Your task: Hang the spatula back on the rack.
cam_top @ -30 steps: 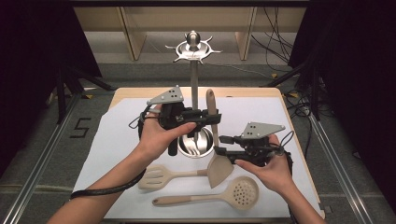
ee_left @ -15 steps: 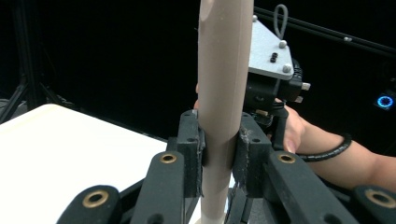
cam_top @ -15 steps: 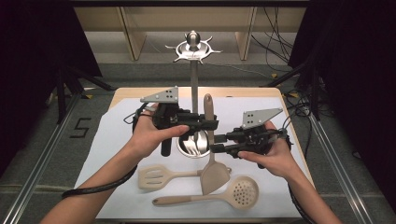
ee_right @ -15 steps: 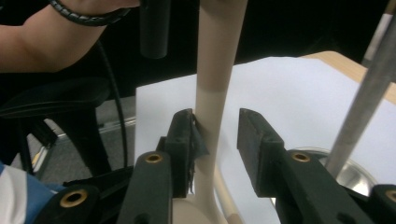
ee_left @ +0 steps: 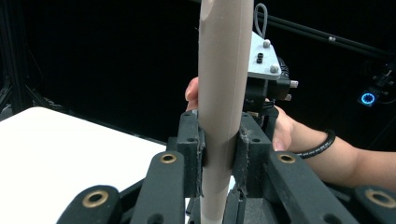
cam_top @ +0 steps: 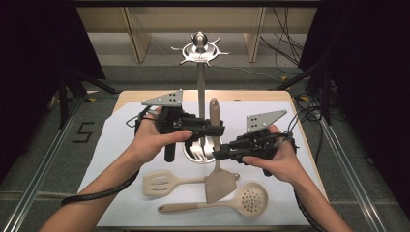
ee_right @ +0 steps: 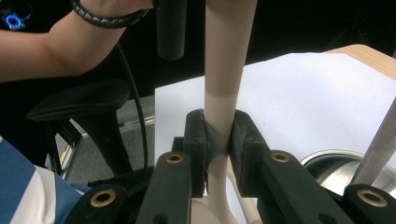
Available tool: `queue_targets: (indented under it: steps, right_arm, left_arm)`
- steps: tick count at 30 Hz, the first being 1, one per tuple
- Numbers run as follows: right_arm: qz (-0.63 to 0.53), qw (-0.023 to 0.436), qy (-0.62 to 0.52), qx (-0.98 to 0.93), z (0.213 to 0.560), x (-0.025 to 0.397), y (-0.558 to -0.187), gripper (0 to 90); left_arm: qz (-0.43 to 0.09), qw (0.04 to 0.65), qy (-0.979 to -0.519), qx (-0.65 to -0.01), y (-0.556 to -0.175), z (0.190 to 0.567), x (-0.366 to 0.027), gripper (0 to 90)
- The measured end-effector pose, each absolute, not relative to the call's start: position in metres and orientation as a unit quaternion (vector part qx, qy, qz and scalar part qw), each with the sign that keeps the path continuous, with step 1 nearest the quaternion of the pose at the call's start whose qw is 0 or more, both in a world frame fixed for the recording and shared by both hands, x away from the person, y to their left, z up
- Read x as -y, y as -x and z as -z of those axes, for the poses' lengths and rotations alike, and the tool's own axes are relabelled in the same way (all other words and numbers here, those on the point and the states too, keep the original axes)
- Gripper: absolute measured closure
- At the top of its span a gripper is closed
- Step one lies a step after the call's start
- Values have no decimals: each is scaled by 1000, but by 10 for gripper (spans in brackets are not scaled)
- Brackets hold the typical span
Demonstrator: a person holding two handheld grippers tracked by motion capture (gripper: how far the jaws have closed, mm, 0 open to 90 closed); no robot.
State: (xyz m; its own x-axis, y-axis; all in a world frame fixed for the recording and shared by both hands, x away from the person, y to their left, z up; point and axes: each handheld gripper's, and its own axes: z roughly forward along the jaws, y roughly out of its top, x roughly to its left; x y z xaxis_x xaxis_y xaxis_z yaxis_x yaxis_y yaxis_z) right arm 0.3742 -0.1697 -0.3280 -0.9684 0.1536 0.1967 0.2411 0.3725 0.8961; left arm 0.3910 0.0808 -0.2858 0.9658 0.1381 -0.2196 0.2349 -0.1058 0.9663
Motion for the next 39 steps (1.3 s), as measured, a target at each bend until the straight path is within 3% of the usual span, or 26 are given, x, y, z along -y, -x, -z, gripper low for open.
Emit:
queue_targets:
  steps: [3, 7, 11, 19, 20, 25, 26, 32, 36, 39]
  right_arm:
    - [546, 37, 147, 824, 326, 168, -371, 794]
    - [553, 8, 175, 815, 321, 165, -369, 795]
    - [544, -26, 200, 814, 314, 160, -365, 795]
    - [548, -19, 221, 807, 310, 153, -366, 795]
    - [551, -34, 207, 808, 311, 153, -368, 795]
    - [552, -22, 216, 805, 313, 151, -369, 795]
    - [556, -38, 209, 803, 313, 152, -370, 795]
    - [559, -45, 211, 801, 312, 150, -368, 783]
    - [564, -45, 215, 796, 311, 153, -368, 696]
    - [567, -73, 217, 791, 312, 157, -367, 655]
  left_arm:
    - [8, 666, -734, -133, -391, 286, -82, 720]
    - [-48, 669, -724, -163, -383, 286, -83, 517]
    - [-67, 668, -723, -164, -377, 287, -84, 472]
    - [-54, 660, -732, -161, -379, 294, -84, 554]
    - [-52, 661, -731, -163, -380, 295, -84, 571]
    - [-49, 665, -727, -163, -382, 298, -85, 713]
    - [-47, 667, -726, -164, -382, 298, -85, 733]
    - [-37, 666, -727, -162, -384, 293, -86, 755]
    - [-51, 661, -732, -157, -388, 288, -87, 756]
    - [-54, 660, -733, -155, -392, 285, -86, 755]
